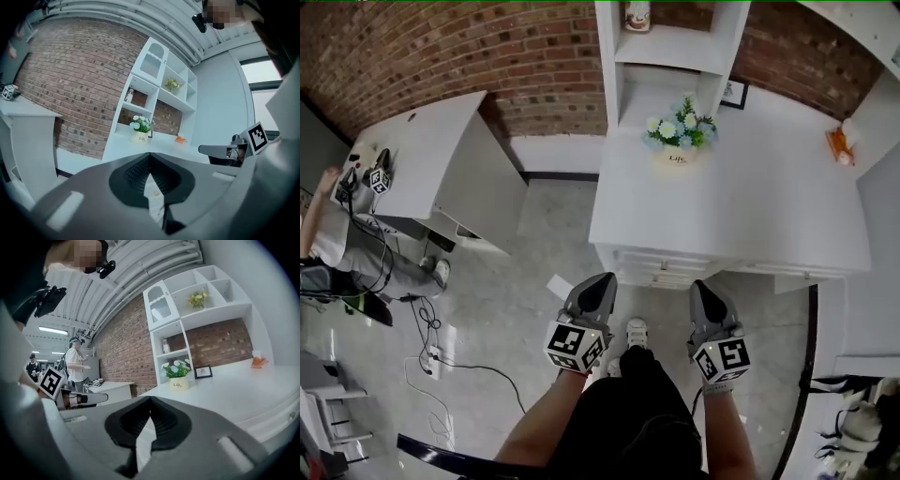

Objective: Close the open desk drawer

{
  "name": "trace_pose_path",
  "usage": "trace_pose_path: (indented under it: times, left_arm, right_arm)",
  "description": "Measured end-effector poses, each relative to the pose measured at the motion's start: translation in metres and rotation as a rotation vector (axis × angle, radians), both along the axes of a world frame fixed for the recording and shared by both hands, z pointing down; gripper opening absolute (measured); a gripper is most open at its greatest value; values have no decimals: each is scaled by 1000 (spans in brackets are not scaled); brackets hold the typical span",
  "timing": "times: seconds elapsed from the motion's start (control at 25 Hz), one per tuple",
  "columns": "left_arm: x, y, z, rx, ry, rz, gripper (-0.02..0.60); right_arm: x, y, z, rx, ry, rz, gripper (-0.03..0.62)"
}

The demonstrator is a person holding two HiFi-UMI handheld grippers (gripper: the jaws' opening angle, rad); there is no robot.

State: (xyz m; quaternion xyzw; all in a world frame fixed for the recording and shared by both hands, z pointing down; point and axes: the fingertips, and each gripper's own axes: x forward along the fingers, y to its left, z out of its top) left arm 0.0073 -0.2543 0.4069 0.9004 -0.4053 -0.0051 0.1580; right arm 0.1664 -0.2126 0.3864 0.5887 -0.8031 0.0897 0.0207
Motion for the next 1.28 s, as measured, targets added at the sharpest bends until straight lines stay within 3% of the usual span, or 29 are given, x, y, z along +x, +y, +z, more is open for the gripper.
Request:
trace_pose_path:
  times: [0.44,0.76,1.28]
  left_arm:
    - [-13,29,-71,97,-10,35,3]
    - [-27,48,-91,97,2,23,3]
    - [-30,59,-114,121,7,4,3]
  right_arm:
    - [-1,39,-74,97,15,36,0]
    - [-3,73,-93,105,11,55,0]
    - [-7,85,-111,121,9,38,0]
